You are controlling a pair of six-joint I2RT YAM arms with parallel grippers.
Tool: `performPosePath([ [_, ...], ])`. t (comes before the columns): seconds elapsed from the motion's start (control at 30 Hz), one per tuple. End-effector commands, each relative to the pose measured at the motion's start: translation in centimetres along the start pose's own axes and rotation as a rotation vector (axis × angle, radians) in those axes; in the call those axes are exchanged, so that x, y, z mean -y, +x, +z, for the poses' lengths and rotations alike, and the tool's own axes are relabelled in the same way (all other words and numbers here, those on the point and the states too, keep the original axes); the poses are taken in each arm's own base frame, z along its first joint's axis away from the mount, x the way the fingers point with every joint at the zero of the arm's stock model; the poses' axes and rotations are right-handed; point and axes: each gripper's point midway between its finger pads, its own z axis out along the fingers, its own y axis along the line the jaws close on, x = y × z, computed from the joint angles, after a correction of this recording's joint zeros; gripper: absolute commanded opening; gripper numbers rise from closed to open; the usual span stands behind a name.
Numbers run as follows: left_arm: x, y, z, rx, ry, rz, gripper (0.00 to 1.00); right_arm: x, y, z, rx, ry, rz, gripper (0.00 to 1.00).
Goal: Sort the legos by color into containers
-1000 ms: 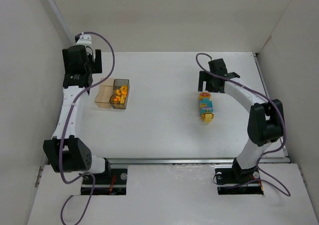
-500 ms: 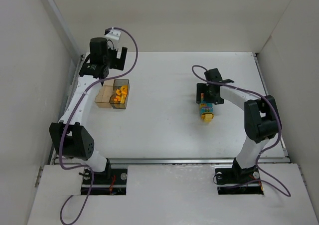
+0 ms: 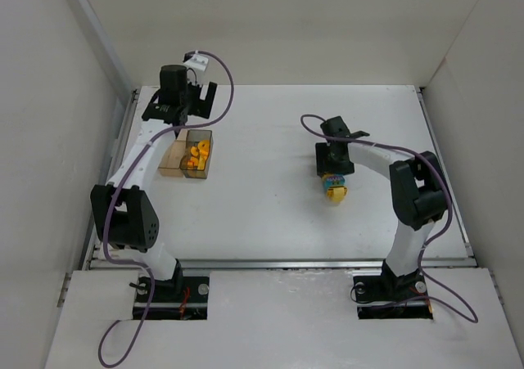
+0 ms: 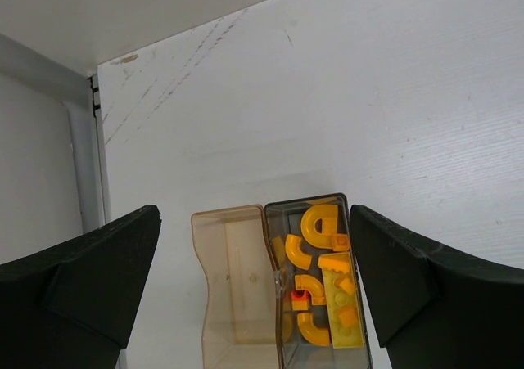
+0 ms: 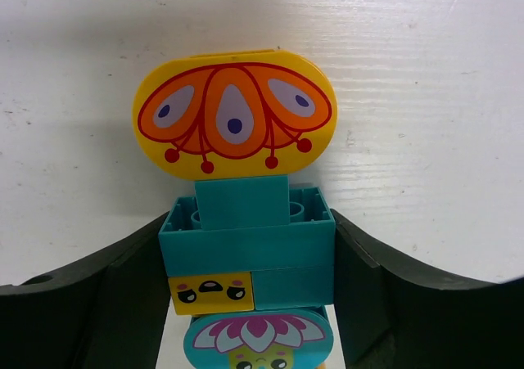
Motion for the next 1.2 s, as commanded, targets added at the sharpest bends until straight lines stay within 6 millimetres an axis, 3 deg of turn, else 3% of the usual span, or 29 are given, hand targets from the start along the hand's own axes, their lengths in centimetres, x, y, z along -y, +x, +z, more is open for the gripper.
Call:
performPosePath([
  [0.0,0.3,-2.5,-1.9,0.099,0.018,-0.033,1.0,0.4,-1.6,-0.7,0.042,0.024,0.022,0.49],
  [0.03,0.5,-1.9,-1.8,0.088,0.021,-0.032,1.0,0.5,-1.9,-1.0,0.055,0.031,0.025,0.36],
  [0.1,0.5,-2.3,-2.5,0.109,0.026,-0.033,1.0,0.4,-2.2,-1.5,0.066,0.015,0.006,0.2],
  [0.2,1.6,-1.6,-3.5,0.104,0.071,-0.017,1.0,-0.7,-4.0,-3.5,0.14,-0.041,-0.089,0.0],
  [0.27,2.3,-1.1,-4.1,0.077,0.117,-0.014,1.0,-1.8,-5.8,-5.0,0.219,-0.083,-0.134,0.0],
  [0.37,3.8,-2.5,-5.2,0.107,0.224,0.001,1.0,-4.2,-9.5,-9.9,0.419,-0.164,-0.233,0.0],
  [0.4,4.3,-4.1,-5.9,0.142,0.249,0.018,1.0,-5.6,-10.7,-13.2,0.517,-0.214,-0.275,0.0],
  [0.43,5.0,-4.7,-6.4,0.152,0.279,0.016,1.0,-6.4,-11.3,-14.7,0.581,-0.239,-0.338,0.0],
  [0.5,7.7,-6.4,-8.1,0.183,0.366,0.066,1.0,-9.2,-12.9,-19.7,0.77,-0.327,-0.427,0.0],
  [0.63,12.3,-7.8,-11.3,0.204,0.548,0.088,1.0,-12.4,-14.0,-24.1,0.913,-0.375,-0.517,0.0],
  [0.73,15.3,-8.8,-13.9,0.203,0.713,0.023,1.0,-14.5,-14.2,-26.5,0.981,-0.438,-0.559,0.0],
  [0.87,17.3,-9.8,-15.0,0.167,0.801,-0.072,1.0,-16.2,-14.1,-29.3,1.071,-0.509,-0.572,0.0],
  [1.03,18.3,-10.9,-16.3,0.157,0.907,-0.145,1.0,-17.2,-12.8,-30.4,1.073,-0.541,-0.56,0.0],
  [1.17,19.2,-10.4,-16.5,0.166,0.991,-0.142,1.0,-17.4,-12.1,-30.1,1.059,-0.552,-0.561,0.0],
])
